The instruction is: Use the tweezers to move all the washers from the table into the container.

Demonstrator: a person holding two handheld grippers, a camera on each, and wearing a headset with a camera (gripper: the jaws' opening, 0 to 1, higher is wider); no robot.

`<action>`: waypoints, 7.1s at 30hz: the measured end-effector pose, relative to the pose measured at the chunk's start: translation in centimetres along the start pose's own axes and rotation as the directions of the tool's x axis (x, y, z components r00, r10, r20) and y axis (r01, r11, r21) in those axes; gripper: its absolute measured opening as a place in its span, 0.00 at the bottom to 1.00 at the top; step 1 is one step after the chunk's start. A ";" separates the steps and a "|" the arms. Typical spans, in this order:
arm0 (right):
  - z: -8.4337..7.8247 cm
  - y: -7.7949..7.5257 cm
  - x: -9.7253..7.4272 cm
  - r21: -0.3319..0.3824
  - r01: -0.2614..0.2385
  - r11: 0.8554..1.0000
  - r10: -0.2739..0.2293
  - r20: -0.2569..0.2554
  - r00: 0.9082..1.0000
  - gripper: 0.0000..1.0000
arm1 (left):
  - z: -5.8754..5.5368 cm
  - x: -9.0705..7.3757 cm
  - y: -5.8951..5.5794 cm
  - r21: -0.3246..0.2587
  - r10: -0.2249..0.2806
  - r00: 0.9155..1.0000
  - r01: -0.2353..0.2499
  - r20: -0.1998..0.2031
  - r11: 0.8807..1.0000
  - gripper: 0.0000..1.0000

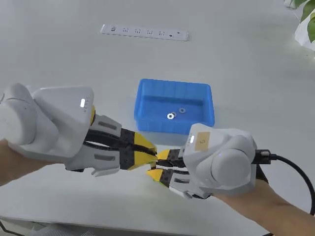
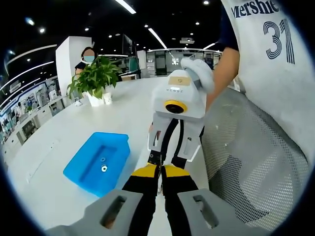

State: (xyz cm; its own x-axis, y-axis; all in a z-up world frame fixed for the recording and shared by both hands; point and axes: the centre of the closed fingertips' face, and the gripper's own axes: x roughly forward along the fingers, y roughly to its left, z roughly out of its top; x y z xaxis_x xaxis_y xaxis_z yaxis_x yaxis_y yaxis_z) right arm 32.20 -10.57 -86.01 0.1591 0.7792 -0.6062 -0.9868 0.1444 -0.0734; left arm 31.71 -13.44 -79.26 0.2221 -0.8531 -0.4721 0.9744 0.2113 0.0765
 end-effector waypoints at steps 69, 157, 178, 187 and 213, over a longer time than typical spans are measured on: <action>-1.0 0.5 -0.3 0.046 -0.014 0.999 0.015 -0.020 1.000 0.12 | 0.4 0.5 -0.3 -0.033 -0.011 0.999 0.013 0.045 0.999 0.06; 3.5 -13.6 -1.9 -0.065 0.167 0.984 -0.167 0.017 0.986 0.10 | 5.2 0.5 12.1 0.140 0.040 0.999 -0.044 0.032 0.989 0.06; 0.7 -13.8 -0.7 0.018 0.173 0.985 -0.172 -0.056 0.984 0.12 | 2.6 2.3 12.8 0.058 0.013 1.000 -0.013 -0.009 0.998 0.06; 3.6 -12.5 -2.3 -0.013 0.191 0.982 -0.191 0.025 0.981 0.12 | 4.0 0.1 10.7 0.133 0.022 0.999 -0.018 -0.028 0.991 0.06; 8.3 -0.4 -1.4 -0.218 -0.039 0.975 0.064 0.107 0.992 0.11 | 3.4 -6.5 0.7 0.138 0.009 0.999 -0.004 -0.032 0.990 0.06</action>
State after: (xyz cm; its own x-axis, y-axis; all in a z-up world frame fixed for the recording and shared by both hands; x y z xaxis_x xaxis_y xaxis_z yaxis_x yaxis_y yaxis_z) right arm 32.60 -6.66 -78.58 0.0980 0.8474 -0.5219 -0.9751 -0.0230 -0.2206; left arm 31.07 -9.37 -73.18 0.2292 -0.8356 -0.4992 0.9689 0.1469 0.1990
